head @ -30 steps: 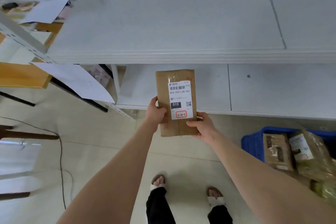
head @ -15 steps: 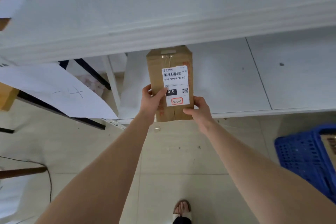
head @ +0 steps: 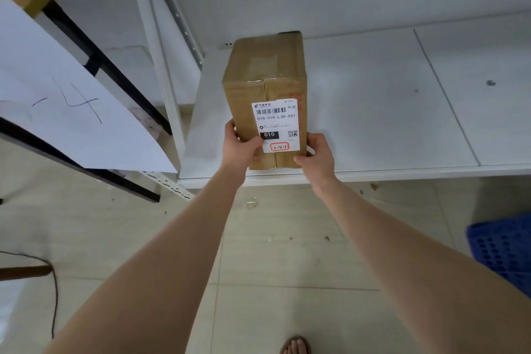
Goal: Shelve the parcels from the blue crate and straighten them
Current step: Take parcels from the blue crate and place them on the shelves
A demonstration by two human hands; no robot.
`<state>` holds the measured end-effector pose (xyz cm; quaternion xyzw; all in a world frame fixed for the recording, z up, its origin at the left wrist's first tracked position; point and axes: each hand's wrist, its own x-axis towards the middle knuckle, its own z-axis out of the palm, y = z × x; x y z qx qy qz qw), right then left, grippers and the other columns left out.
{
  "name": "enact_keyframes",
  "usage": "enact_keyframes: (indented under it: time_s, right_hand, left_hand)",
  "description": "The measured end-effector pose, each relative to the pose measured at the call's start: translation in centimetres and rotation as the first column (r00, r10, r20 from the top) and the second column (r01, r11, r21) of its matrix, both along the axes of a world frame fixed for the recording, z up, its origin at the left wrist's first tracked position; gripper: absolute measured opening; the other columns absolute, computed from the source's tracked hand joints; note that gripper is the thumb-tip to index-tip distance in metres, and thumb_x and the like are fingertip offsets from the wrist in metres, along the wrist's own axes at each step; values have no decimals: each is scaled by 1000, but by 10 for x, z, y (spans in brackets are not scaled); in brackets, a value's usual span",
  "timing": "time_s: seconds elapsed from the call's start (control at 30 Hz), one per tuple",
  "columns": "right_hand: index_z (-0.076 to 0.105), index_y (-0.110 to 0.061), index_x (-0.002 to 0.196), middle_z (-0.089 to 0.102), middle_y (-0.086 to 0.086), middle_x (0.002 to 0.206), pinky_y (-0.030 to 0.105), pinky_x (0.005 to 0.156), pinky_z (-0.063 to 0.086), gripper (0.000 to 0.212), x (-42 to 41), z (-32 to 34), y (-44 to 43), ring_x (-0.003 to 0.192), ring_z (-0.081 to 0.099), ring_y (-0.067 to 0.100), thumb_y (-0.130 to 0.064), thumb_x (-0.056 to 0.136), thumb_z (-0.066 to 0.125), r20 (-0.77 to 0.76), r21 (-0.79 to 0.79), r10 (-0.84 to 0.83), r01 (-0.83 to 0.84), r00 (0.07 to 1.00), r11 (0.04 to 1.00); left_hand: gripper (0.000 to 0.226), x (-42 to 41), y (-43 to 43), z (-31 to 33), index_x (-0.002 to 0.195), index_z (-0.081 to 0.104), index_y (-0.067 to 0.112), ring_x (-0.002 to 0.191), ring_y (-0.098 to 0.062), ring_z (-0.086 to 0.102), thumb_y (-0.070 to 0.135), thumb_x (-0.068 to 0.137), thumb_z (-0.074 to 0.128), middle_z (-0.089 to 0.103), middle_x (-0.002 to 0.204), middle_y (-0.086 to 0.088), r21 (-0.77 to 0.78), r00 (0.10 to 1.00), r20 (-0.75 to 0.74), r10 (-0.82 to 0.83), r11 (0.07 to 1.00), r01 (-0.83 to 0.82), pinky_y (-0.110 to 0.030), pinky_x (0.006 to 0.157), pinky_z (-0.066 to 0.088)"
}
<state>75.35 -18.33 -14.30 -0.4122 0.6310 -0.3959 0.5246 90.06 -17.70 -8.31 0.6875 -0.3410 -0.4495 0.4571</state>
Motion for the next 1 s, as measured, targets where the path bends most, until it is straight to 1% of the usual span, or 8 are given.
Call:
enact_keyframes:
  time_s: [0.27, 0.4, 0.5, 0.63, 0.7, 0.8, 0.93, 1.0]
  right_hand:
    - [53, -13, 119, 61, -1, 123, 24, 87, 44, 43, 11, -12, 9, 104, 57, 13, 6, 82, 61, 16, 13, -37, 37, 999, 999]
    - [50, -16, 124, 61, 0, 127, 31, 93, 47, 45, 11, -13, 13, 103, 58, 15, 0, 84, 63, 19, 70, -5, 4, 1000, 998]
    - [37, -17, 142, 49, 3, 142, 32, 99, 42, 65, 7, 1, 14, 123, 53, 22, -10, 86, 69, -43, 126, 101, -95, 994, 988]
    - [15, -16, 153, 19, -1, 159, 37, 105, 37, 100, 0, 38, 27, 140, 34, 20, -29, 78, 79, -341, 61, 148, -135, 928, 989]
    - [12, -17, 154, 10, 0, 161, 40, 104, 39, 102, -2, 61, 33, 144, 27, 20, -30, 78, 78, -481, -69, 113, -166, 869, 984]
    - [6, -22, 155, -2, 1, 163, 39, 111, 33, 97, 1, 99, 36, 149, 11, 23, -22, 84, 73, -682, -176, 126, -328, 720, 928]
    - [1, -27, 155, -13, 0, 162, 35, 116, 27, 92, 9, 143, 28, 149, -2, 28, -1, 88, 58, -850, -124, 188, -534, 492, 837]
    - [2, -29, 155, -17, -2, 161, 34, 111, 33, 94, 11, 154, 24, 149, -4, 30, 9, 86, 53, -884, -28, 254, -587, 393, 809]
  left_hand:
    - [59, 8, 12, -16, 133, 38, 10, 81, -2, 55, -3, 81, 62, 55, 95, 9, 15, 999, 47, -7, 1000, 6, -8, 54, 47]
    - [59, 7, 22, -24, 131, 40, 12, 96, -14, 59, -1, 79, 65, 59, 105, 3, 26, 999, 54, -2, 1000, 1, -22, 78, 50]
    - [60, 4, 25, -21, 130, 41, 13, 107, -20, 58, 2, 78, 69, 59, 113, 1, 74, 996, 89, -4, 997, -3, -34, 93, 49]
    - [82, 0, 33, 7, 142, 33, 17, 118, -24, 52, 9, 71, 73, 46, 135, -4, 85, 962, 274, -11, 996, -13, -44, 96, 48]
    - [98, -2, 41, 30, 151, 17, 16, 129, -25, 43, 16, 72, 76, 26, 152, -4, 83, 874, 485, -35, 997, -6, -44, 99, 46]
    - [96, 0, 51, 65, 152, 10, 10, 142, -24, 26, 19, 79, 72, 11, 158, -7, 24, 624, 777, -87, 994, 108, -39, 108, 37]
    - [79, -3, 46, 99, 152, 8, 9, 147, -24, 8, 2, 88, 53, 8, 160, -9, 102, 308, 929, -205, 942, 321, -31, 119, 13]
    - [72, -8, 43, 103, 152, 7, 10, 148, -21, 1, -1, 90, 43, 4, 160, -7, 179, 230, 932, -281, 907, 382, -29, 119, 7]
